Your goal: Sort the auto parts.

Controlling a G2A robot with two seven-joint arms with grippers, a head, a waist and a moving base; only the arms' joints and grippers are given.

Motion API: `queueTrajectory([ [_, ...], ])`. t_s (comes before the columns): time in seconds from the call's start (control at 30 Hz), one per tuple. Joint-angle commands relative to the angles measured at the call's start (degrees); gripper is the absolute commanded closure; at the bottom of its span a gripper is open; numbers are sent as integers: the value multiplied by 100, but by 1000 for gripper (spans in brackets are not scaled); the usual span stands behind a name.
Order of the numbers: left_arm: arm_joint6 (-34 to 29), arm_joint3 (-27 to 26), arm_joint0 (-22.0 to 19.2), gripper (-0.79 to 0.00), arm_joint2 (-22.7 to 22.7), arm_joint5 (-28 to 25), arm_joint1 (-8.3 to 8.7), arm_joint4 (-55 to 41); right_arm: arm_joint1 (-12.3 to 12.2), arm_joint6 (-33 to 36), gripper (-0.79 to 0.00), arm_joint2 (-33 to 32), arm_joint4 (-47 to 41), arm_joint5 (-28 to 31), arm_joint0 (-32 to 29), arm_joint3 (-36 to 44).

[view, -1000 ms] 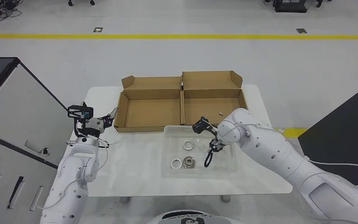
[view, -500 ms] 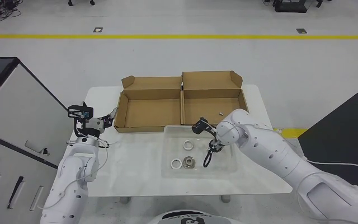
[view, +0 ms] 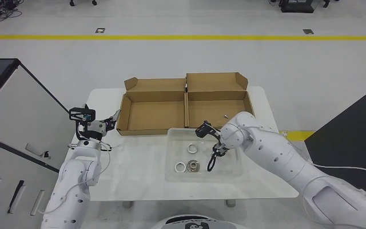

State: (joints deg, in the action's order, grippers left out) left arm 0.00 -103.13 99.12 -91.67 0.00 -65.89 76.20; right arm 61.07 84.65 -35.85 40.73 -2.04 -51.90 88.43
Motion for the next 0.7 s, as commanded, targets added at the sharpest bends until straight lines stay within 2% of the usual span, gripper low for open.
queueTrajectory([
  [0.0,0,0,0,-785,0,0,0,0,0,-33,-252,-14,58,-15,6,5],
  [0.67,0,0,0,-785,0,0,0,0,53,-159,-225,-39,347,2,-52,-24],
])
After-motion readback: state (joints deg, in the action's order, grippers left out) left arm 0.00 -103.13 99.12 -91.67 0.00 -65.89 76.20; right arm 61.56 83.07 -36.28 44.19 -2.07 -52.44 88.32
